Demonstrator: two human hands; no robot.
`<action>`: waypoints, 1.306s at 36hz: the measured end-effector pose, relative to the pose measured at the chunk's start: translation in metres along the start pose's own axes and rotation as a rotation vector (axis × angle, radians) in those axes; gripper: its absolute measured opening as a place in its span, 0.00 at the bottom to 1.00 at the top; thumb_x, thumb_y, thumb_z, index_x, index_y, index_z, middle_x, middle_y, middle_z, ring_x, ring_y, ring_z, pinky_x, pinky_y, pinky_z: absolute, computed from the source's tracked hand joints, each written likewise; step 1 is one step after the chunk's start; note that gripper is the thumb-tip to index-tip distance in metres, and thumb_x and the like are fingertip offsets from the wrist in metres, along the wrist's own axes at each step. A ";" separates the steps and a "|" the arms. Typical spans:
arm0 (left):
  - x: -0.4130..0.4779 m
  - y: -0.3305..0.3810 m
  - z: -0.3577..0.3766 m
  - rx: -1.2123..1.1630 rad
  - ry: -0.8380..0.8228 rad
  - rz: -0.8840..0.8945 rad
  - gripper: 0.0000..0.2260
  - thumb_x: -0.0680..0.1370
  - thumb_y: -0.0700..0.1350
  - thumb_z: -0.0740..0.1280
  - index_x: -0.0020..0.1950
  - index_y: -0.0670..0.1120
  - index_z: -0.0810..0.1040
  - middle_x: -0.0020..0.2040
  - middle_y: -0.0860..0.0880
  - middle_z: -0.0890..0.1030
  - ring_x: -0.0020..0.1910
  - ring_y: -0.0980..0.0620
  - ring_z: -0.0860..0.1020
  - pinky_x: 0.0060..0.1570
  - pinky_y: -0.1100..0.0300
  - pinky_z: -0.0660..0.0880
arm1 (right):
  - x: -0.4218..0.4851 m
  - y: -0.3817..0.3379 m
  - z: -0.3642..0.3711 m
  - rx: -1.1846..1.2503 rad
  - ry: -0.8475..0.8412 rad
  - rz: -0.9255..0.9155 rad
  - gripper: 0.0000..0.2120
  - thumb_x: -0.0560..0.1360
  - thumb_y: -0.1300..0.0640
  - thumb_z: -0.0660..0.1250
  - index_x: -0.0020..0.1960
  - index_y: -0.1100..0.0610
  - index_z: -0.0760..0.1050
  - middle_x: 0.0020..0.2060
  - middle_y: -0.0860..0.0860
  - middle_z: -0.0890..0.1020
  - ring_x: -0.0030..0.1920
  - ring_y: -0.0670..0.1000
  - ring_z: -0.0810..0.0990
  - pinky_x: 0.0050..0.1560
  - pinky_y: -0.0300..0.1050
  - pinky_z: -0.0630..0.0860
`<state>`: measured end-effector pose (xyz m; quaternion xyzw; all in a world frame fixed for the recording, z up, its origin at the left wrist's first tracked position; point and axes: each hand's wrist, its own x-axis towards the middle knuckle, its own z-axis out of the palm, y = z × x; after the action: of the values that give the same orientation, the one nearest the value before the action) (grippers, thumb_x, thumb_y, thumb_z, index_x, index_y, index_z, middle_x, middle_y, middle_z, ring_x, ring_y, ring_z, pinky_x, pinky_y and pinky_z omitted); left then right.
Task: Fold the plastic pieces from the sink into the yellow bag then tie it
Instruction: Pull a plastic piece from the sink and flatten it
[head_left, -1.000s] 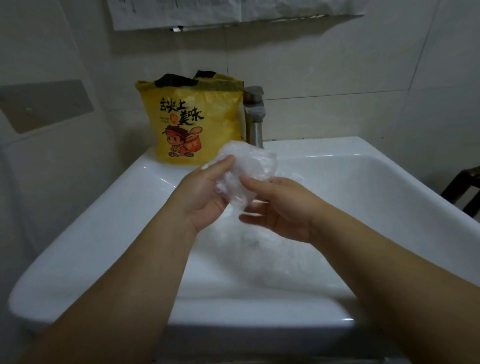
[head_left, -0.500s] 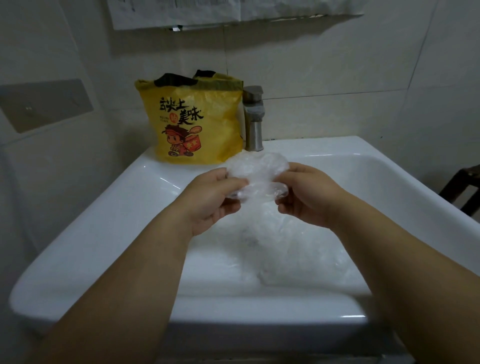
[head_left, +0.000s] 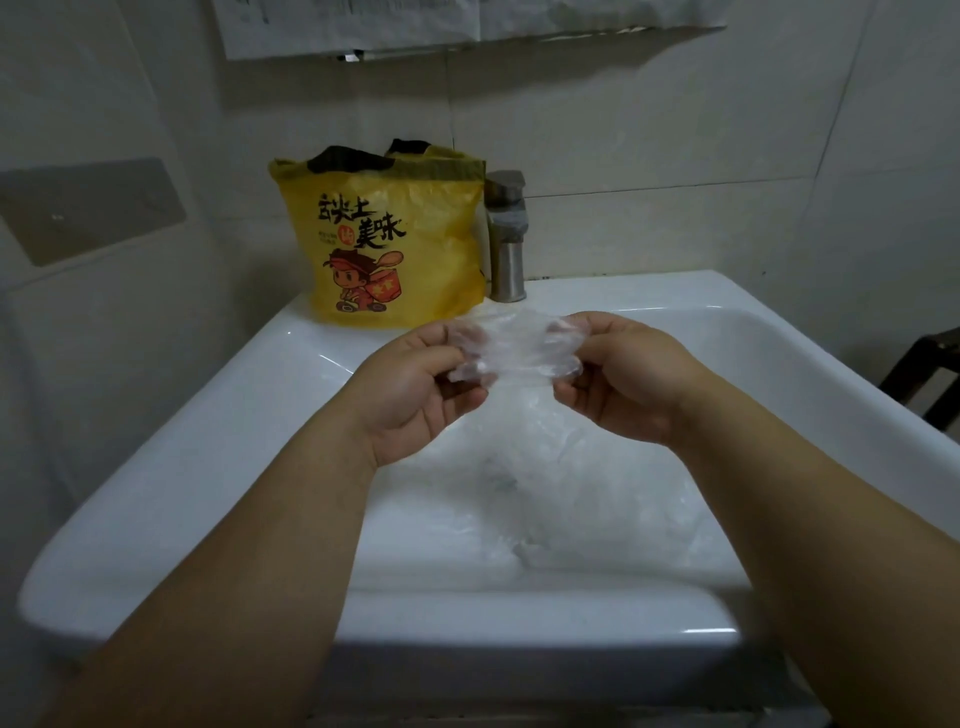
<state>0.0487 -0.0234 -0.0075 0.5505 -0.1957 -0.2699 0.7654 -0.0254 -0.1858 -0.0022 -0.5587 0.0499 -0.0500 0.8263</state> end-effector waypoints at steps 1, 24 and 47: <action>0.000 0.000 0.000 0.005 -0.001 -0.001 0.16 0.79 0.28 0.53 0.44 0.44 0.76 0.26 0.49 0.73 0.25 0.57 0.77 0.27 0.67 0.76 | -0.001 0.000 0.000 -0.017 -0.005 -0.003 0.14 0.77 0.74 0.55 0.40 0.62 0.74 0.25 0.53 0.76 0.25 0.46 0.74 0.27 0.36 0.77; -0.004 0.002 0.003 0.119 0.104 0.002 0.27 0.81 0.44 0.55 0.24 0.42 0.80 0.27 0.47 0.79 0.27 0.52 0.77 0.29 0.61 0.78 | -0.007 -0.007 -0.003 -0.008 -0.091 0.119 0.21 0.76 0.58 0.55 0.32 0.63 0.81 0.35 0.59 0.81 0.36 0.59 0.80 0.37 0.49 0.80; -0.001 -0.007 -0.003 0.533 0.224 0.254 0.12 0.68 0.36 0.77 0.42 0.52 0.84 0.58 0.53 0.80 0.57 0.54 0.80 0.56 0.60 0.77 | -0.003 0.004 -0.002 -0.481 0.139 -0.145 0.19 0.72 0.73 0.68 0.61 0.63 0.76 0.50 0.52 0.81 0.46 0.50 0.82 0.44 0.37 0.81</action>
<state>0.0480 -0.0222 -0.0151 0.7293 -0.2412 -0.0492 0.6384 -0.0284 -0.1858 -0.0070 -0.7365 0.0769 -0.1339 0.6586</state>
